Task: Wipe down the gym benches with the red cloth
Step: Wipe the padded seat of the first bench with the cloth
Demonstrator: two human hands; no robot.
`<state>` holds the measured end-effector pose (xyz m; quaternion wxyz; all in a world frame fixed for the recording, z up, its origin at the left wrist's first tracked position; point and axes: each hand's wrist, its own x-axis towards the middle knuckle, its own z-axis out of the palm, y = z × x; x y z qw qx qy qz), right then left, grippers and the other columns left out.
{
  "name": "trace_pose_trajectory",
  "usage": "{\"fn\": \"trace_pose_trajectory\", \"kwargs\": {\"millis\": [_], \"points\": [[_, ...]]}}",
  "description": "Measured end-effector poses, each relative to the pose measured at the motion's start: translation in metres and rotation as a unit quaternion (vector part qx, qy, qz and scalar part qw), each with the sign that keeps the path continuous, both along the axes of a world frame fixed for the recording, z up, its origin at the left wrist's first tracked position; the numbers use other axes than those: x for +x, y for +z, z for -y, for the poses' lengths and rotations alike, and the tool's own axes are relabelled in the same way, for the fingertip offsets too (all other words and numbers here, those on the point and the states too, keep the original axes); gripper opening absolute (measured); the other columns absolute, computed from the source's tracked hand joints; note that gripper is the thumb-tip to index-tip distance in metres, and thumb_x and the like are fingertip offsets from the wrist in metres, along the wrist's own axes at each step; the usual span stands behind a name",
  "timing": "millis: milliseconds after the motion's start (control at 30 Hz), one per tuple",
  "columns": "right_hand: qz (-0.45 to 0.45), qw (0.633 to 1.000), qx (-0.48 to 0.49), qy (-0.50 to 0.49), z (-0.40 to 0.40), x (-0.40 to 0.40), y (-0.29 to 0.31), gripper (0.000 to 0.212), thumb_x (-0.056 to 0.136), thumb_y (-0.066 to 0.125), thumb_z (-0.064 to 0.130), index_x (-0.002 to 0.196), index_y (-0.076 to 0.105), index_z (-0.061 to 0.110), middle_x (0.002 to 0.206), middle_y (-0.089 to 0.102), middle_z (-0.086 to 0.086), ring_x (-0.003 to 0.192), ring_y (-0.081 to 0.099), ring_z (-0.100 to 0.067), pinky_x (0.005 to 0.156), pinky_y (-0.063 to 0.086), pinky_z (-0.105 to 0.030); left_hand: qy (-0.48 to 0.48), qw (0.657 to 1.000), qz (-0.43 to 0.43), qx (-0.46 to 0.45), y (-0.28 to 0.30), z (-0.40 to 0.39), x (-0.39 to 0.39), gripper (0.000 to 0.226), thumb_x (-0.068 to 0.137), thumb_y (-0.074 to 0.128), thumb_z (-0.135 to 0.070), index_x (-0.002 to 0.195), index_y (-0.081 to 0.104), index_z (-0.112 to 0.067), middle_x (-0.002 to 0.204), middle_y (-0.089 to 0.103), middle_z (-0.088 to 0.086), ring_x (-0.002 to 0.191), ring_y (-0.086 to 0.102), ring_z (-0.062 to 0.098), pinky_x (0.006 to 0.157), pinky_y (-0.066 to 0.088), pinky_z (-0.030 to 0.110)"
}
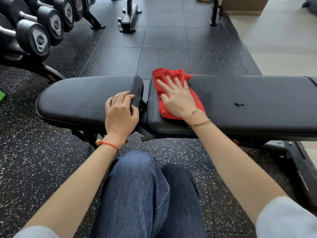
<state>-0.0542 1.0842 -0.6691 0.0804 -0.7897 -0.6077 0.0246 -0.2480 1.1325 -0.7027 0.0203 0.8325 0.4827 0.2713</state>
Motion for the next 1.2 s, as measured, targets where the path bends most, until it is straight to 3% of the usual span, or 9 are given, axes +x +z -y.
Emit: {"fn": "trace_pose_trajectory", "kwargs": {"millis": [200, 467, 633, 800, 933, 1067, 1200], "points": [[-0.017, 0.995, 0.050, 0.081, 0.073, -0.020, -0.008, 0.054, 0.098, 0.039, 0.034, 0.151, 0.028, 0.038, 0.162, 0.021, 0.003, 0.150, 0.014, -0.022, 0.123, 0.003, -0.043, -0.003, 1.000, -0.007, 0.001, 0.000, 0.000, -0.001, 0.037, 0.091, 0.053, -0.021, 0.127, 0.063, -0.017, 0.139, 0.058, -0.001, 0.132, 0.049, 0.017, 0.117, 0.026, 0.042], [0.025, 0.996, 0.000, -0.083, 0.034, 0.055, -0.004, 0.055, 0.100, 0.035, 0.032, 0.154, 0.022, 0.031, 0.163, 0.014, -0.009, 0.150, 0.012, -0.032, 0.121, 0.002, -0.050, 0.001, 1.000, -0.001, 0.002, 0.003, 0.001, 0.002, 0.036, 0.088, 0.053, -0.021, 0.122, 0.066, -0.016, 0.134, 0.062, 0.000, 0.128, 0.053, 0.020, 0.114, 0.031, 0.041], [0.027, 0.998, -0.002, -0.053, 0.019, 0.034, -0.001, 0.056, 0.101, 0.033, 0.032, 0.155, 0.017, 0.030, 0.163, 0.010, -0.009, 0.150, 0.009, -0.032, 0.121, -0.001, -0.049, 0.002, 1.000, 0.002, 0.001, 0.003, 0.003, 0.001, 0.036, 0.088, 0.054, -0.020, 0.121, 0.066, -0.017, 0.133, 0.063, 0.001, 0.127, 0.053, 0.020, 0.111, 0.032, 0.040], [-0.007, 0.999, 0.047, -0.009, 0.086, 0.024, -0.008, 0.056, 0.099, 0.039, 0.030, 0.153, 0.025, 0.034, 0.162, 0.018, -0.002, 0.150, 0.014, -0.027, 0.122, -0.001, -0.042, -0.009, 1.000, 0.006, -0.012, 0.006, 0.002, -0.003, 0.036, 0.090, 0.054, -0.020, 0.124, 0.065, -0.016, 0.136, 0.061, 0.001, 0.130, 0.051, 0.019, 0.117, 0.027, 0.042], [-0.007, 0.994, 0.052, -0.093, 0.124, 0.055, -0.011, 0.054, 0.099, 0.040, 0.030, 0.151, 0.027, 0.037, 0.161, 0.022, -0.001, 0.150, 0.016, -0.026, 0.123, 0.001, -0.043, -0.011, 1.000, -0.001, -0.025, 0.008, 0.008, -0.001, 0.036, 0.096, 0.052, -0.020, 0.130, 0.062, -0.014, 0.141, 0.057, 0.003, 0.135, 0.047, 0.019, 0.121, 0.017, 0.049], [-0.005, 0.983, 0.020, -0.182, 0.088, 0.073, -0.004, 0.054, 0.100, 0.035, 0.030, 0.154, 0.023, 0.032, 0.163, 0.014, -0.007, 0.150, 0.011, -0.030, 0.122, -0.001, -0.047, -0.049, 0.997, 0.040, -0.033, 0.023, 0.023, 0.027, 0.037, 0.097, 0.051, -0.021, 0.132, 0.060, -0.014, 0.141, 0.056, 0.003, 0.136, 0.047, 0.019, 0.122, 0.016, 0.049], [0.007, 0.987, 0.019, -0.157, 0.070, 0.052, -0.002, 0.056, 0.100, 0.034, 0.031, 0.154, 0.020, 0.030, 0.163, 0.013, -0.008, 0.150, 0.010, -0.030, 0.122, -0.001, -0.048, -0.107, 0.992, 0.044, -0.047, 0.031, 0.039, 0.071, 0.042, 0.097, 0.050, -0.025, 0.137, 0.056, -0.015, 0.145, 0.052, 0.002, 0.139, 0.043, 0.018, 0.122, 0.017, 0.047]]}}
